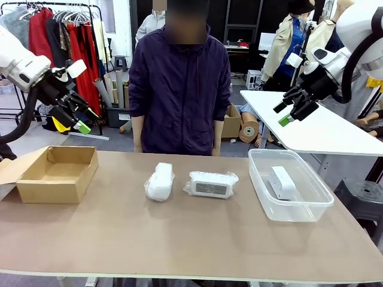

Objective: Separate and place wrapped and unwrapped clocks.
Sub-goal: Pick up the Digital clock indicated by the person.

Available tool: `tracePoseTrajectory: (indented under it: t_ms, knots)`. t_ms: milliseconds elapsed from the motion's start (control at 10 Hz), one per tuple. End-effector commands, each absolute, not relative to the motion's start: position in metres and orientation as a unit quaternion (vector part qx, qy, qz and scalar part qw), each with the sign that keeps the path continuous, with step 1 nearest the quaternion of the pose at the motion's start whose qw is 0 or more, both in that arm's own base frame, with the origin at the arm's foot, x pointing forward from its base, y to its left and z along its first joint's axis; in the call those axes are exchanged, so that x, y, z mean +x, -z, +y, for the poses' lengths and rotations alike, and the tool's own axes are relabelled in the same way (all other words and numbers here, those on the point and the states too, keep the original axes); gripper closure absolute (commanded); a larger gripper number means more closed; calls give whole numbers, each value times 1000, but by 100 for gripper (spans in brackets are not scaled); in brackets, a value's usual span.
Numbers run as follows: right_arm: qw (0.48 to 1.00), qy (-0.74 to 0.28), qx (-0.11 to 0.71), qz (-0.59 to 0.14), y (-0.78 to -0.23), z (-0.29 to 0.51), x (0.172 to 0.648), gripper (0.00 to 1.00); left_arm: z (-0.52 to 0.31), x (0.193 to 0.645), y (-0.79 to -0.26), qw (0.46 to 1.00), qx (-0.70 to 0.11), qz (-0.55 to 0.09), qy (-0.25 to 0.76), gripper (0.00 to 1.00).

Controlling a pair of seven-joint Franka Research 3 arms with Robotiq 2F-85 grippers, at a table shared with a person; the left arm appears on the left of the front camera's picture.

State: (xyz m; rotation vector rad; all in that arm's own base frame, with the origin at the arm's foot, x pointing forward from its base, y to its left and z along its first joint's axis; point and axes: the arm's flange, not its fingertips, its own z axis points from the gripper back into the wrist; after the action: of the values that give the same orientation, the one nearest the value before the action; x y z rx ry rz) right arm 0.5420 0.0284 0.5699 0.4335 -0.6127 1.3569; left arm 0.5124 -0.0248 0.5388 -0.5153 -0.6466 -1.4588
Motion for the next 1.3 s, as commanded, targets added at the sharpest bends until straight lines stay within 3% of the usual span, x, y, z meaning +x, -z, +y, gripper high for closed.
tracePoseTrajectory:
  t_ms: [0,1200]
  knots:
    - [712,-615,198,-277,-573,29,543,0,-23,512,-539,664,-230,-288,651,0]
    - [712,-615,198,-277,-573,29,543,0,-23,512,-539,664,-230,-288,651,0]
